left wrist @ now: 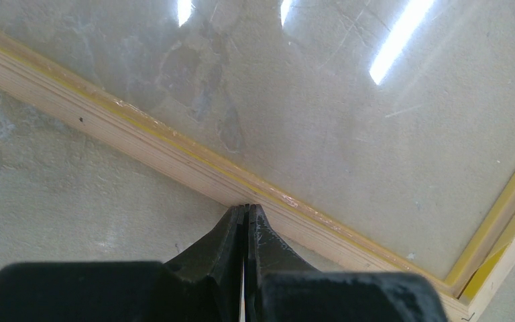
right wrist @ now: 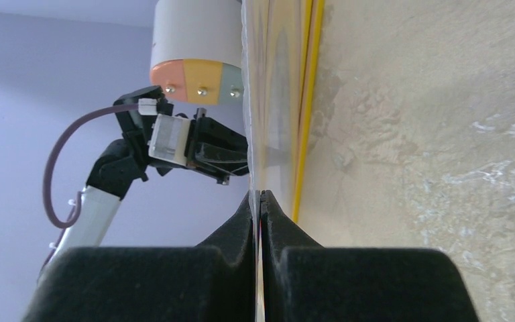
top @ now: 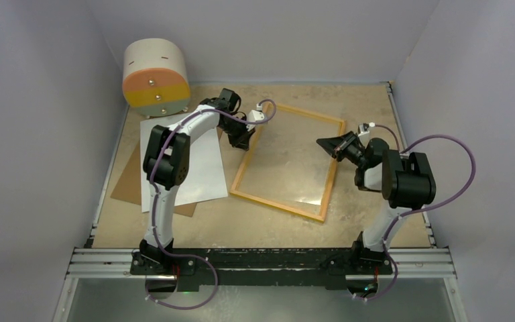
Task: Put the photo into the frame
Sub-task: Place the photo frame item in the photo frame.
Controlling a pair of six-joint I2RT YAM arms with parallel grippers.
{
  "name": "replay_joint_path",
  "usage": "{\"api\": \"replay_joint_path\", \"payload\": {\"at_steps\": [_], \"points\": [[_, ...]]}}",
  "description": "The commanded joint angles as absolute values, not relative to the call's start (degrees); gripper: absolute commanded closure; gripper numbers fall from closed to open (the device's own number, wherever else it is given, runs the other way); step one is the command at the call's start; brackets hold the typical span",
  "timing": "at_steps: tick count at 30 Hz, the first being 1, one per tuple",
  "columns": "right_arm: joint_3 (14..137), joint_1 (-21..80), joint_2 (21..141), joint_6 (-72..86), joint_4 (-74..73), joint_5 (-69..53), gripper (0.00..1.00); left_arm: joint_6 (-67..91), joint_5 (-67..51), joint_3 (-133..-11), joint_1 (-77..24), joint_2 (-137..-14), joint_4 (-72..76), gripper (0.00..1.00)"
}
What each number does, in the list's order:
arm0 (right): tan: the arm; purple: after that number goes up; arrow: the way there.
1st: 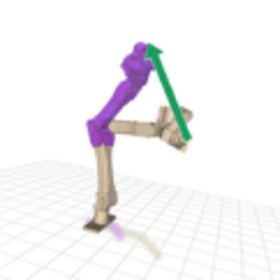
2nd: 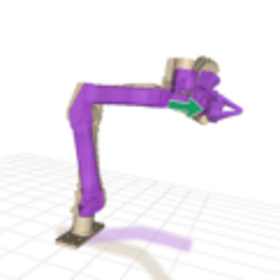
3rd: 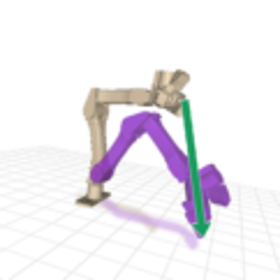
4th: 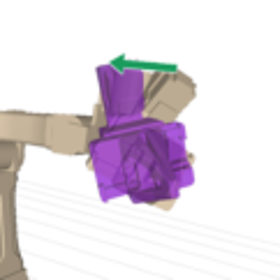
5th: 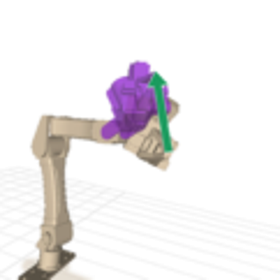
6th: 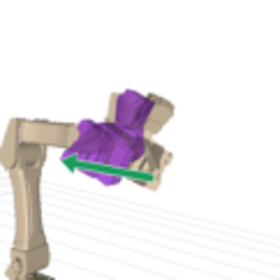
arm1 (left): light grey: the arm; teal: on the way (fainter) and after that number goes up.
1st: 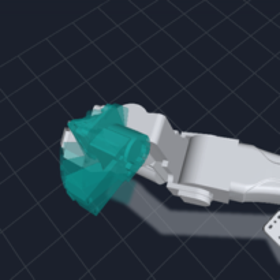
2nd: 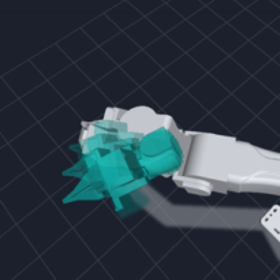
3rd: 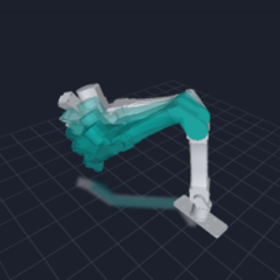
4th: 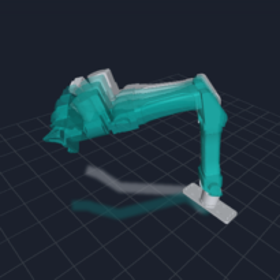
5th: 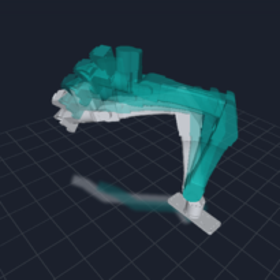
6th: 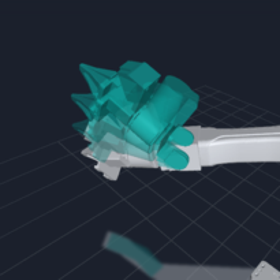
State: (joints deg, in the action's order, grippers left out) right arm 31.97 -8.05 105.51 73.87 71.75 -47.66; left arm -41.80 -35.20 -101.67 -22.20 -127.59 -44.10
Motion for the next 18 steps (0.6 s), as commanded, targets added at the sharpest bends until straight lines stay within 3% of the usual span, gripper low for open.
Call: {"api": "replay_joint_path", "payload": {"at_steps": [1, 18], "points": [[31.21, -5.13, 104.24, 78.51, 76.58, -48.42, 1.0, -43.69, -34.48, -99.38, -22.5, -129.68, -47.72, 1.0], [29.2, -2.29, 94.41, 74.56, 56.12, -36.94, 1.0, -43.74, -34.9, -99.34, -22.5, -129.07, -48.08, 1.0]]}}
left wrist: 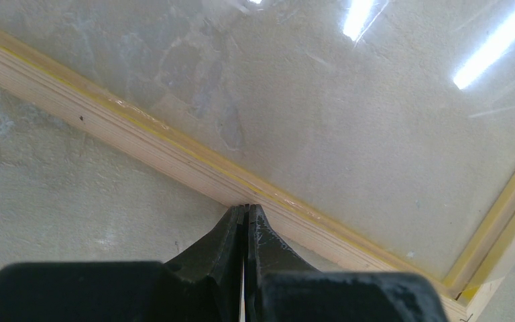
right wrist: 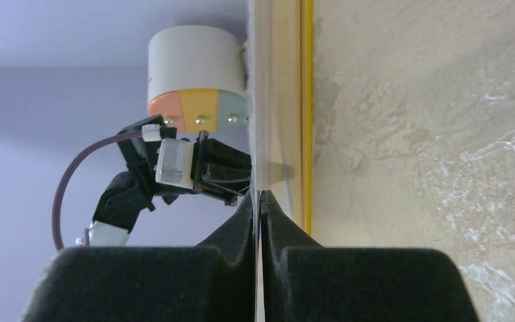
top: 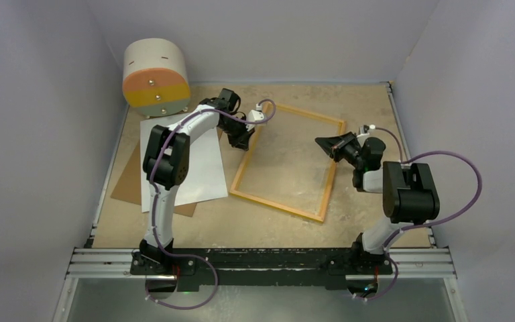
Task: Put the photo into the frame
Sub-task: Place the photo frame item in the photo frame.
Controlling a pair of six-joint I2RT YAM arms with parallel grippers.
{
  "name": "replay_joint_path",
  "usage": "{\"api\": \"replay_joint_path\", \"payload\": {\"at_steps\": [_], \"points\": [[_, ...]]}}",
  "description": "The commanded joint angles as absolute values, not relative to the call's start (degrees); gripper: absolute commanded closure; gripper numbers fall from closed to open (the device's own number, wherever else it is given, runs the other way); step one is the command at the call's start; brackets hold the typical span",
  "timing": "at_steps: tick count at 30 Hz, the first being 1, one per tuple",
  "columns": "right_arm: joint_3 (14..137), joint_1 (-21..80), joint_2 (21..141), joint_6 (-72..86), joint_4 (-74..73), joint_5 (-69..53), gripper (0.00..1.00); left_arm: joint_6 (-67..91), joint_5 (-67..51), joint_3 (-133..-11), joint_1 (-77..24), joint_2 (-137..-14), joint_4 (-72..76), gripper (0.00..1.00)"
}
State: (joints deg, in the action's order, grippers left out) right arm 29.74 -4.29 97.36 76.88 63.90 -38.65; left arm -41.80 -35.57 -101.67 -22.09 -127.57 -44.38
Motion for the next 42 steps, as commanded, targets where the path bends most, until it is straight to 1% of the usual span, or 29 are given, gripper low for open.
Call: {"api": "replay_joint_path", "payload": {"at_steps": [1, 7, 11, 21, 28, 35, 42], "points": [[29.33, -2.29, 93.98, 73.6, 54.57, -36.53, 1.0, -43.73, -34.89, -99.26, -22.5, -129.0, -48.08, 1.0], [28.47, -2.29, 94.25, 71.46, 49.97, -35.79, 1.0, -43.62, -35.24, -98.97, -22.5, -128.63, -48.15, 1.0], [29.34, -2.37, 95.62, 70.41, 50.29, -36.82, 1.0, -43.76, -35.04, -98.64, -22.5, -128.34, -48.16, 1.0], [29.7, -2.37, 100.07, 72.69, 56.53, -39.51, 1.0, -43.72, -35.22, -98.94, -22.5, -128.45, -48.32, 1.0], [28.05, -2.33, 101.08, 76.76, 70.02, -40.61, 1.0, -43.86, -35.0, -99.21, -22.5, -128.52, -48.39, 1.0], [29.67, -1.74, 98.22, 71.98, 65.44, -40.15, 1.0, -44.12, -34.65, -99.63, -22.59, -128.91, -48.6, 1.0], [29.58, -1.22, 100.81, 75.2, 68.07, -40.81, 1.0, -44.11, -34.86, -99.71, -22.72, -128.91, -48.78, 1.0]]}}
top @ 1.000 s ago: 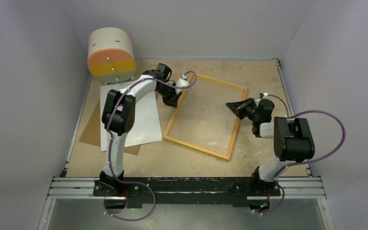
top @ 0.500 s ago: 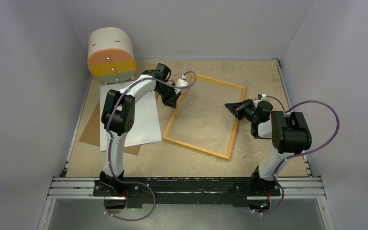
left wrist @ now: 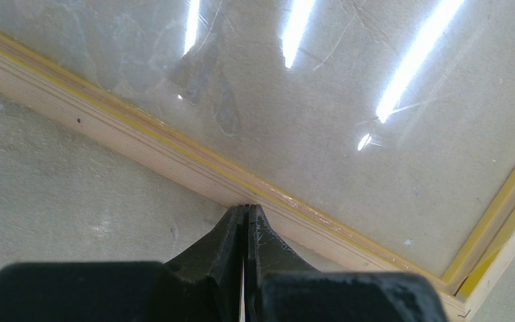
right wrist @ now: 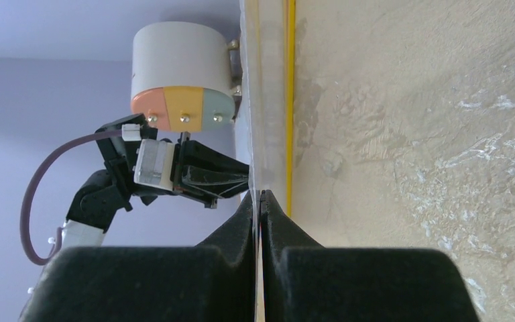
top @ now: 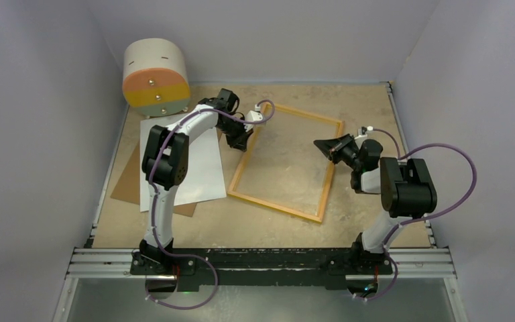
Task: Put the photo into the frame
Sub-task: Place the photo frame item in the photo frame.
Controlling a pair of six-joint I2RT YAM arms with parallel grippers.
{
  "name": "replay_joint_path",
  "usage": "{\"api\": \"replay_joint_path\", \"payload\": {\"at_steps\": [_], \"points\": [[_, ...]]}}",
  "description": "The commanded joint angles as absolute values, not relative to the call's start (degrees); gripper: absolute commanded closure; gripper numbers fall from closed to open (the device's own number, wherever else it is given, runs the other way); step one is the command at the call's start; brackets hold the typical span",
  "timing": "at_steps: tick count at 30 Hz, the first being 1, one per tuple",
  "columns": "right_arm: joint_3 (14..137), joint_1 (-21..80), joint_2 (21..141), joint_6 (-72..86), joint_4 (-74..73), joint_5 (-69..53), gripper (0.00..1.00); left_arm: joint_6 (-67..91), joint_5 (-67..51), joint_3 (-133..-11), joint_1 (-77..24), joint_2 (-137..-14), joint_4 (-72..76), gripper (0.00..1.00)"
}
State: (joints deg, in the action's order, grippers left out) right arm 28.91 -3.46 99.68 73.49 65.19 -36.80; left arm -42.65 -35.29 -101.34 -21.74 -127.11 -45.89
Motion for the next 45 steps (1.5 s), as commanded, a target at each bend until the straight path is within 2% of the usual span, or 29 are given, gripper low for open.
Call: {"api": "replay_joint_path", "payload": {"at_steps": [1, 7, 12, 20, 30, 45], "points": [[29.15, -1.13, 101.51, 76.21, 69.89, -40.88, 1.0, -44.16, -34.82, -99.74, -22.76, -128.92, -48.86, 1.0], [28.2, 1.7, 104.38, 83.92, 79.29, -41.01, 1.0, -44.37, -35.23, -99.89, -22.84, -128.76, -48.88, 1.0], [28.09, 3.14, 103.99, 84.83, 79.8, -40.35, 1.0, -44.42, -35.51, -100.01, -22.94, -128.55, -49.08, 1.0], [28.93, 2.82, 103.45, 82.64, 76.07, -42.38, 1.0, -44.84, -35.25, -99.92, -22.83, -128.37, -49.39, 1.0], [33.57, 0.18, 103.42, 71.01, 62.9, -46.49, 1.0, -45.35, -34.51, -98.9, -22.84, -127.74, -49.16, 1.0], [31.34, -3.66, 103.1, 65.5, 57.99, -47.55, 1.0, -45.33, -34.55, -98.88, -22.85, -127.89, -49.13, 1.0]]}}
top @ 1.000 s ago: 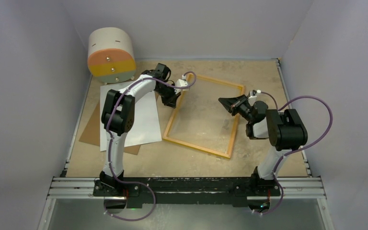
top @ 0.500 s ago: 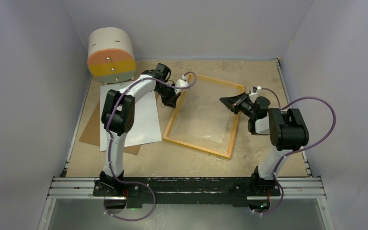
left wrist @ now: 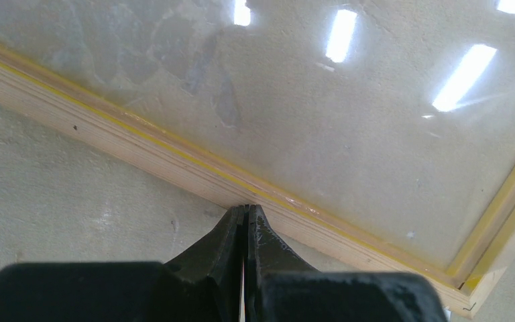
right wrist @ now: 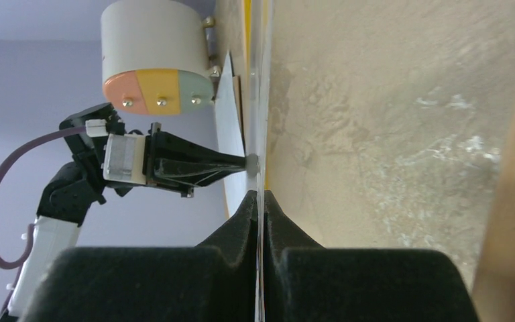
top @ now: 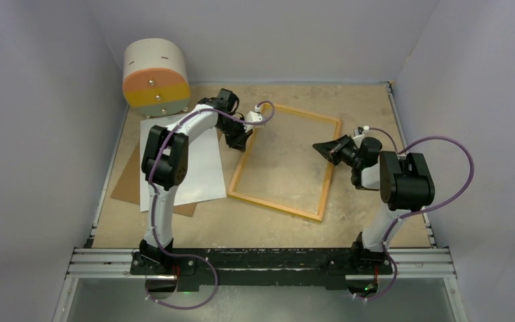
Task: Put the photo into the frame
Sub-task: Place the photo frame item in the photo frame.
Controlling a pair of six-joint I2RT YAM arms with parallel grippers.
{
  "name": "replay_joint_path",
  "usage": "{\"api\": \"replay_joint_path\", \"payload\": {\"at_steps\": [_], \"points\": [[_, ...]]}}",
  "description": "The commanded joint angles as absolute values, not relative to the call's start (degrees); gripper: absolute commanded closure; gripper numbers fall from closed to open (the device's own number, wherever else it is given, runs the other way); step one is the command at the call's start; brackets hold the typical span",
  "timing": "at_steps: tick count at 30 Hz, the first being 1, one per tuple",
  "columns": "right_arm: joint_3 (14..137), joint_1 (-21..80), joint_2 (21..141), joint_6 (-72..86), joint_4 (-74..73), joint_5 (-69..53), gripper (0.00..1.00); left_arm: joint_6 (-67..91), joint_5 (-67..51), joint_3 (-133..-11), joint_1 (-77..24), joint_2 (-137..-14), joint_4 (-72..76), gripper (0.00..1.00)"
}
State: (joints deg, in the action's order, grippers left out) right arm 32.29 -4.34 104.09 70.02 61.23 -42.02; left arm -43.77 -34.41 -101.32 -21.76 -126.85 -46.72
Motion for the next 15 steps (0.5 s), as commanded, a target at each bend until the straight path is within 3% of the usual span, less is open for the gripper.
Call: {"api": "replay_joint_path", "payload": {"at_steps": [1, 15], "points": [[31.48, -3.69, 103.37, 65.42, 58.38, -47.67, 1.0, -45.35, -34.54, -98.88, -22.85, -128.0, -49.13, 1.0], [32.77, -3.61, 105.44, 64.25, 60.54, -47.68, 1.0, -44.94, -34.71, -99.31, -22.98, -128.18, -49.13, 1.0]]}}
